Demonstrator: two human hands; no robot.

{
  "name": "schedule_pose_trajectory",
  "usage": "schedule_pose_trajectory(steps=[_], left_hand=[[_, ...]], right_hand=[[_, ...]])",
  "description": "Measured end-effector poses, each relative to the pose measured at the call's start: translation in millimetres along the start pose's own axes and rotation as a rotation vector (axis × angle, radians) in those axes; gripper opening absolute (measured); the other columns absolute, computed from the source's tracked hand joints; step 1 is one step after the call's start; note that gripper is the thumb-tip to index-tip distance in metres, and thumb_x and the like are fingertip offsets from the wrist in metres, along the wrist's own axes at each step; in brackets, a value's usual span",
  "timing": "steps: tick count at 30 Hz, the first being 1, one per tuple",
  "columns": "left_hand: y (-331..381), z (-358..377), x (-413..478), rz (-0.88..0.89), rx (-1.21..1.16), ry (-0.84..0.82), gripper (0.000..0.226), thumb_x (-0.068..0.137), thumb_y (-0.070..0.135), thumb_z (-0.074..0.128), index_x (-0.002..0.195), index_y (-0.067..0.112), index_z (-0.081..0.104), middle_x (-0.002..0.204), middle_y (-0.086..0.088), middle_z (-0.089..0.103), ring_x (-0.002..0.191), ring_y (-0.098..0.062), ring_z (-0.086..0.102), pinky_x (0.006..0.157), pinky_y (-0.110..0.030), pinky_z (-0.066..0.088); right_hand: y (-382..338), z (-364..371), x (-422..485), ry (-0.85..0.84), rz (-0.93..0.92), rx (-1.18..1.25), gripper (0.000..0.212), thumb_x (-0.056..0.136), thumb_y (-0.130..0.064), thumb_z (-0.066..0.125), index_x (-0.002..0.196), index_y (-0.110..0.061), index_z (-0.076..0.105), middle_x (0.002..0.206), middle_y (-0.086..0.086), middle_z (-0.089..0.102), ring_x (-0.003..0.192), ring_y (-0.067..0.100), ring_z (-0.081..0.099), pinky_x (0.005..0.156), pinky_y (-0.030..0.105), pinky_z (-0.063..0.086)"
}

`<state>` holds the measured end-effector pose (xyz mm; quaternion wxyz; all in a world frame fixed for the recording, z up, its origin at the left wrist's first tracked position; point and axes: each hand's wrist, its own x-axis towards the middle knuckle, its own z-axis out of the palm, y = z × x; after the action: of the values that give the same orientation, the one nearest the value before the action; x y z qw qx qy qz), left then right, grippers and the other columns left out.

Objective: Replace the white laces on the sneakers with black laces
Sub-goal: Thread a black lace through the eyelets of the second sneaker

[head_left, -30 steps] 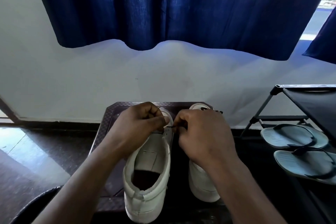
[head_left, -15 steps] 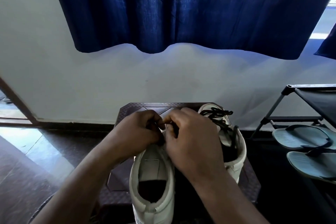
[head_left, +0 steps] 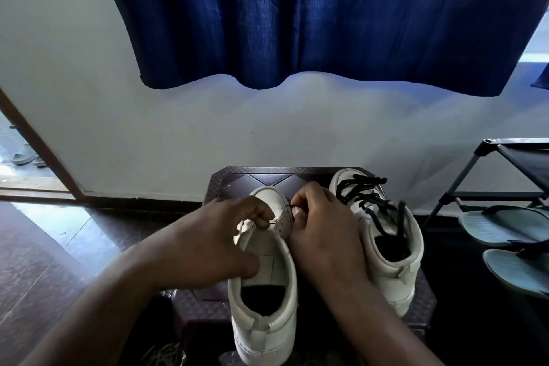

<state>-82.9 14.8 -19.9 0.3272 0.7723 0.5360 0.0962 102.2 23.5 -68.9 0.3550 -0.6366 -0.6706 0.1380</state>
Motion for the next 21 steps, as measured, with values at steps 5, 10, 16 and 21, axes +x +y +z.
schedule_pose_trajectory(steps=[5,10,16,21], left_hand=[[12,28,-1,0.06,0.481,0.115,0.052,0.064,0.046,0.06,0.112,0.036,0.045,0.115,0.016,0.038,0.115,-0.015,0.042,0.099,-0.032,0.047],[23,11,-5,0.174,0.518,0.199,0.033,0.069,0.053,0.043,0.086,0.03,0.058,0.095,0.016,0.054,0.102,-0.009,0.051,0.084,-0.036,0.053],[18,-8,-11,0.413,0.467,0.36,0.019,0.087,0.034,0.057,0.091,0.027,0.074,0.102,0.014,0.069,0.091,-0.009,0.069,0.075,-0.038,0.058],[3,-5,-5,0.451,0.35,0.363,0.016,0.097,0.034,0.06,0.105,0.031,0.072,0.1,0.012,0.071,0.088,-0.01,0.07,0.073,-0.04,0.058]], right_hand=[[3,2,0,-0.025,-0.001,0.034,0.009,0.091,-0.015,0.061,0.098,-0.019,0.059,0.1,0.002,0.066,0.09,0.026,0.062,0.072,0.036,0.036],[5,-1,-1,-0.029,-0.013,0.064,0.006,0.088,-0.016,0.06,0.093,-0.019,0.06,0.089,0.0,0.067,0.083,0.023,0.06,0.068,0.038,0.036],[11,-2,-1,-0.016,-0.002,0.09,0.003,0.088,-0.018,0.061,0.088,-0.02,0.063,0.084,-0.004,0.066,0.08,0.018,0.058,0.068,0.034,0.036],[11,-2,-1,-0.029,-0.016,0.059,0.005,0.09,-0.018,0.059,0.092,-0.02,0.063,0.091,-0.001,0.065,0.086,0.02,0.058,0.074,0.037,0.04]])
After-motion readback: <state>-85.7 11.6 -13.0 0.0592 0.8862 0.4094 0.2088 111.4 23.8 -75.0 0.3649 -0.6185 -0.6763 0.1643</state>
